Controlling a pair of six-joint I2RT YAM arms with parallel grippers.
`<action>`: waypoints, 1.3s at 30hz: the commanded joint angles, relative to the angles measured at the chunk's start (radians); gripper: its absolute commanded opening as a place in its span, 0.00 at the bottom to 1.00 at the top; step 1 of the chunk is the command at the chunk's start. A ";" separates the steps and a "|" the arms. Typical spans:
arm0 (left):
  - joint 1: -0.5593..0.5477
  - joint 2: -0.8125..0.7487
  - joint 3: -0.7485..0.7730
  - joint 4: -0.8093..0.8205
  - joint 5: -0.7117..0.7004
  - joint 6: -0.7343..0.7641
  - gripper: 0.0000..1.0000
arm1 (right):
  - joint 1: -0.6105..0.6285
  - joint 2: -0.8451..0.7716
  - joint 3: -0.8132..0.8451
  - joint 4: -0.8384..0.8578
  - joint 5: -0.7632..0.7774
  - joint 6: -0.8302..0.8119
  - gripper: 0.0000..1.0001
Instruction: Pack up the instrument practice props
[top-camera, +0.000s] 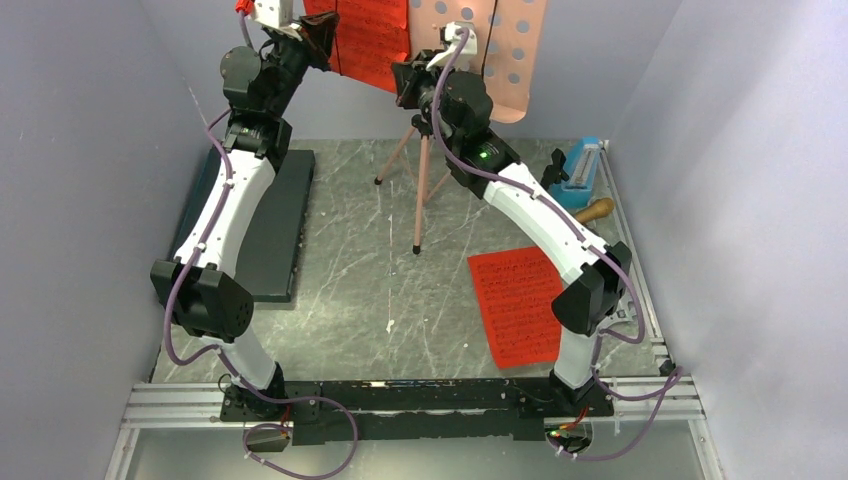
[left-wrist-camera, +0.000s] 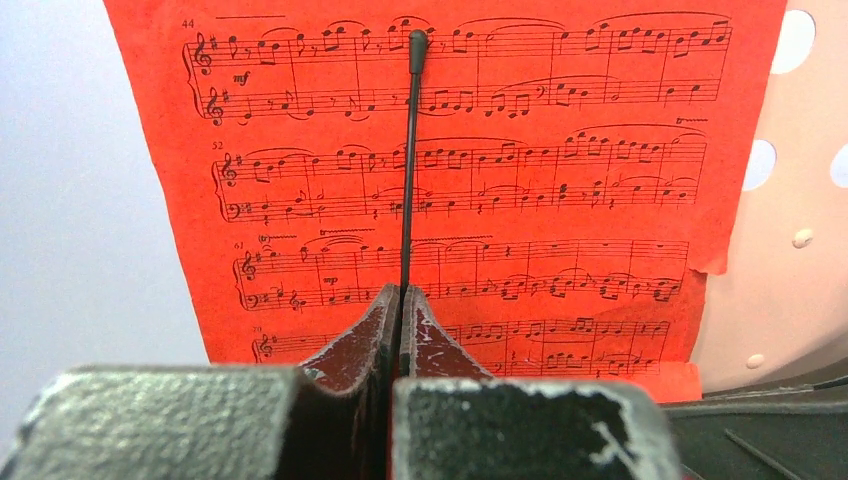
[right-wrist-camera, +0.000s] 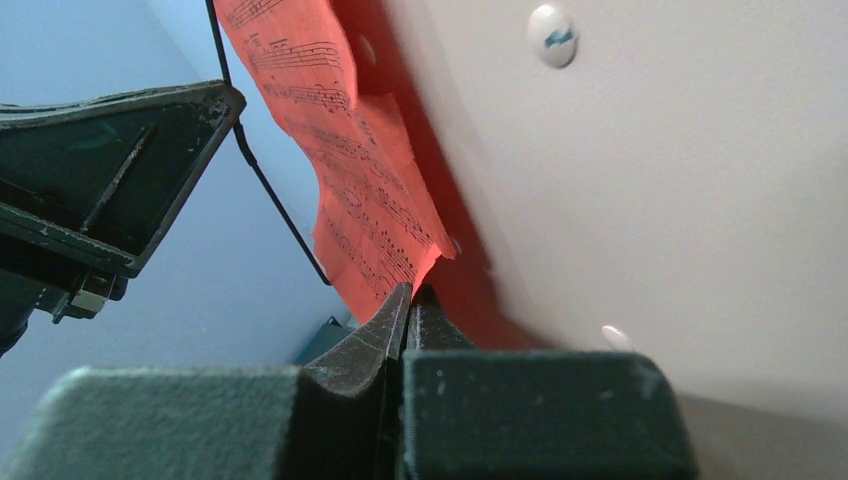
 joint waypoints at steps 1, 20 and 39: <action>-0.007 -0.022 0.021 0.089 0.026 -0.051 0.03 | -0.013 -0.065 -0.018 0.048 0.011 -0.006 0.00; -0.007 -0.025 0.034 0.068 -0.060 -0.029 0.03 | -0.013 -0.310 -0.209 0.023 -0.035 -0.022 0.00; -0.007 -0.013 0.043 0.038 -0.020 -0.026 0.26 | -0.014 -0.659 -0.384 -0.453 -0.281 -0.042 0.00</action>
